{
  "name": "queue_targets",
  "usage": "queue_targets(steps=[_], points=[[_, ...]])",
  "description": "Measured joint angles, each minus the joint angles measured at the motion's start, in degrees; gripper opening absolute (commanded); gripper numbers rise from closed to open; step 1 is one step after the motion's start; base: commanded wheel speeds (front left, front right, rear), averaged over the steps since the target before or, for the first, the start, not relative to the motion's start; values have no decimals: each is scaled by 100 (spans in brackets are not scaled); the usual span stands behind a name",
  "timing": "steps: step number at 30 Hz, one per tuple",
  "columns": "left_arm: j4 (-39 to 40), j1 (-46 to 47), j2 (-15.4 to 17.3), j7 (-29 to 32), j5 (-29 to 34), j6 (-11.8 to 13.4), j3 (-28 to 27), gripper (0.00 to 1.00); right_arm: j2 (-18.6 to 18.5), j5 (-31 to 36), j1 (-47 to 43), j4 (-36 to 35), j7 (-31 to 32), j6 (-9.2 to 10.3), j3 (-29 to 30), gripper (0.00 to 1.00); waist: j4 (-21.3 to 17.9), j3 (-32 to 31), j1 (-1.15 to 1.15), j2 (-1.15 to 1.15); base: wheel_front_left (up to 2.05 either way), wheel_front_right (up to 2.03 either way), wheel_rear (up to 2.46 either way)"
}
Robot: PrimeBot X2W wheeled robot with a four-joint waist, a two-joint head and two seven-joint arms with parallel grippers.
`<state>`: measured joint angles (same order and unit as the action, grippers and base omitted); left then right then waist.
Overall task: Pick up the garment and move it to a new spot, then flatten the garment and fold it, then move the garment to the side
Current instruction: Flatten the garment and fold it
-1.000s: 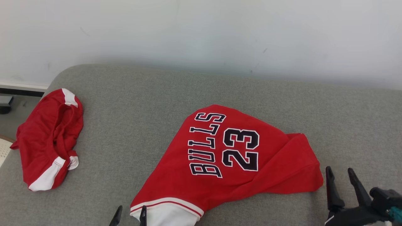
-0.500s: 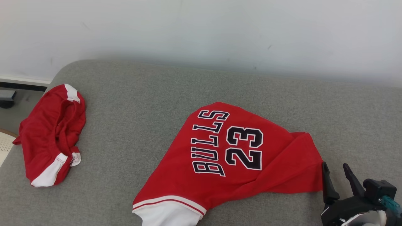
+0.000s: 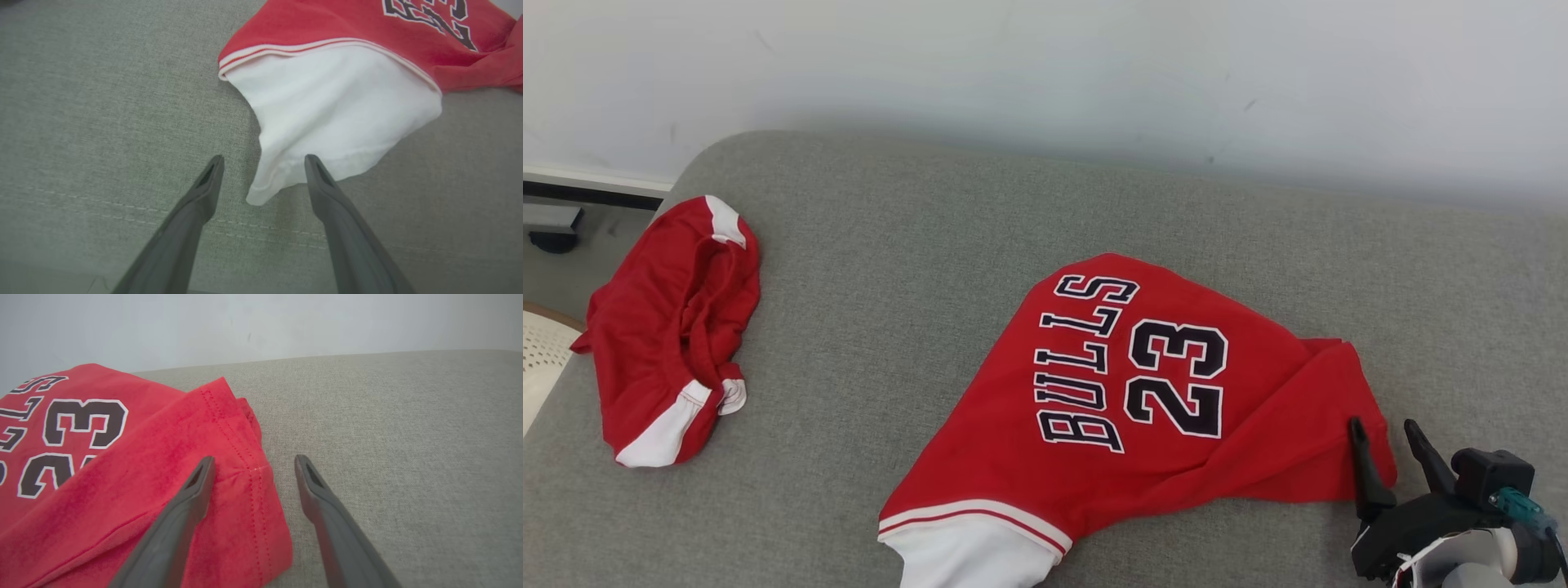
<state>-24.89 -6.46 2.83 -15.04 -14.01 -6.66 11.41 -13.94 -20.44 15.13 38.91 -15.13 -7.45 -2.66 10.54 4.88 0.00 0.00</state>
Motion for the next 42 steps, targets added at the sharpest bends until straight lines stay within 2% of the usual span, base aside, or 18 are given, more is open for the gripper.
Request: queue_targets(steps=[5, 6, 7, 8, 9, 14, 17, 21, 26, 29, 32, 35, 38, 40, 41, 42], points=[[-83, 176, -1, 0, -33, -40, 158, 100, -45, -57, 109, 247, 0, 0, -64, 100, 58, 36, 0, 0, 0, 0, 0], [-102, 205, -1, 0, -65, -41, 182, 100, -48, -59, 131, 276, 0, 0, -97, 43, 73, 38, 0, 0, 0, 0, 0], [-135, 226, -1, 0, -98, -41, 211, 78, -47, -75, 143, 308, 0, 0, -134, 6, 85, 41, 0, 0, 0, 0, 0], [-171, 245, -1, 0, -187, -42, 238, 20, -42, -86, 144, 327, 0, 0, -165, 0, 96, 44, 0, 0, 0, 0, 0], [-207, 281, 0, 0, -276, -44, 271, 0, -43, -109, 143, 322, 0, 0, -170, 0, 106, 47, 0, 0, 0, 0, 0], [-265, 447, -1, 0, -378, -47, 379, 0, -45, -144, 87, 252, 0, 0, -143, 0, 140, 15, 0, 0, 0, 0, 0], [-156, 422, -1, 0, -522, -49, 364, 0, -30, -131, -105, -58, 0, 0, 16, 0, 130, -30, 0, 0, 0, 0, 0], [200, 106, -3, 0, -783, -75, 107, 0, 59, -42, -604, -869, 1, 0, 108, 0, 74, -61, 0, 0, 0, 0, 0], [780, -256, 19, 0, -747, -75, -259, 0, 215, -177, -1463, -1982, 0, 0, 318, 0, 34, -85, 0, 0, 0, 0, 0], [1171, -309, 37, 0, -811, -75, -426, 0, 250, -244, -1877, -2397, 0, 0, 271, 0, -6, -103, 0, 0, 0, 0, 0], [1501, -248, 64, 0, -976, -75, -353, 0, 196, -289, -1979, -2619, 1, 0, 186, 0, -87, -117, 0, 0, 0, 0, 0], [1728, 181, 270, 142, -1089, -75, -49, 0, 156, -545, -1700, -2609, 0, 0, 170, 0, -187, -114, 0, 0, 0, 0, 0], [1896, 973, 547, 444, -1287, -83, 199, 0, -51, -693, -1127, -2471, 38, 0, -31, 0, -265, -62, 0, 0, 0, 0, 0], [1965, 1618, 781, 728, -1518, -83, 352, 0, -205, -803, -541, -2394, 134, 0, -111, 0, -302, 14, 0, 0, 0, 0, 0], [2000, 2392, 1047, 1043, -1734, -83, 497, 0, -270, -1054, 115, -2279, 342, 0, -59, 0, -335, 119, 0, 0, 0, 0, 0], [1986, 2816, 1163, 1265, -1885, -82, 568, 0, -286, -1223, 452, -2241, 420, 0, -11, 0, -351, 184, 0, 0, 0, 0, 0]])
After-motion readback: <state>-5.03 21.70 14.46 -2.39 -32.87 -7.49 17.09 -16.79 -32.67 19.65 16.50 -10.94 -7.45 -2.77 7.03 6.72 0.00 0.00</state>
